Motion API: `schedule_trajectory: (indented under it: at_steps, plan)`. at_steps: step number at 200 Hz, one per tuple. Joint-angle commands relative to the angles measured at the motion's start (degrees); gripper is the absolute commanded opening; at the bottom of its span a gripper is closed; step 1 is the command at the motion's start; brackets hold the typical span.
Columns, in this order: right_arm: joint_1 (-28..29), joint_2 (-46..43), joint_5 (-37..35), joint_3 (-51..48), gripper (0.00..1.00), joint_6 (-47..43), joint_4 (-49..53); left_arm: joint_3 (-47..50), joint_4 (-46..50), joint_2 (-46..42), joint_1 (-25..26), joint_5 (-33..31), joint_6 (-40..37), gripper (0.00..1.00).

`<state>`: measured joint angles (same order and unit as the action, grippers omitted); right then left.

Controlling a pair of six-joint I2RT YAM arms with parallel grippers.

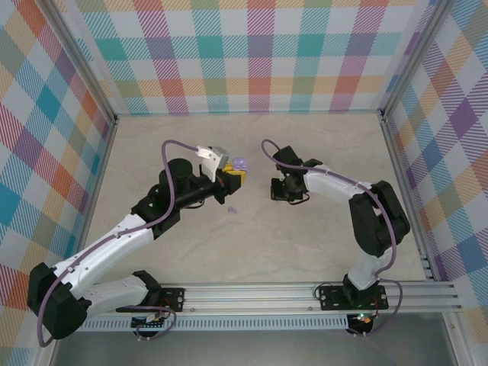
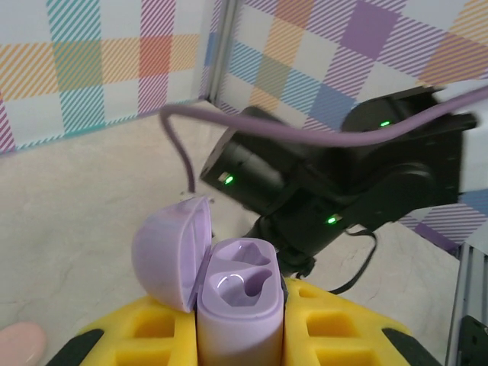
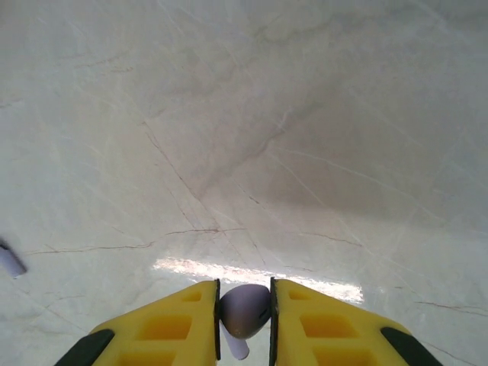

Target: Insert wireless bluetooth earbuds into charging case

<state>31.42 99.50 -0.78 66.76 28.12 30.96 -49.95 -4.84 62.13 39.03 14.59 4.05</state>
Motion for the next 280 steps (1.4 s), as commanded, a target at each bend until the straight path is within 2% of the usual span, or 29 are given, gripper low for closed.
schedule_trajectory:
  at_steps: [1,55,99,130,177,214,280]
  plan:
    - [-0.6,-3.8,0.9,-0.8,0.21,0.6,-2.7,0.9,-3.2,0.9,0.7,-3.3,2.8,0.07]
    - [-0.6,-13.2,0.3,-1.6,0.21,-0.3,-4.4,2.0,-5.7,3.3,0.7,-4.3,5.9,0.06]
    - [-0.5,-23.0,-0.1,-3.3,0.21,-2.4,-8.2,2.5,-8.2,4.7,0.7,-2.4,7.2,0.05]
    - [-0.6,-29.0,3.0,-4.2,0.22,-3.9,-12.3,3.1,-11.3,5.4,0.7,-1.4,8.2,0.05]
    - [-0.4,-35.8,11.1,-5.4,0.23,-5.5,-22.5,5.0,-19.7,6.2,0.8,3.7,8.6,0.05]
    - [-0.2,-37.7,16.8,-4.8,0.23,-5.9,-28.5,6.2,-25.7,6.2,1.0,7.3,7.8,0.05]
    - [1.5,-37.7,19.6,-3.1,0.23,-5.7,-31.8,7.3,-33.6,6.1,1.5,10.0,8.3,0.05]
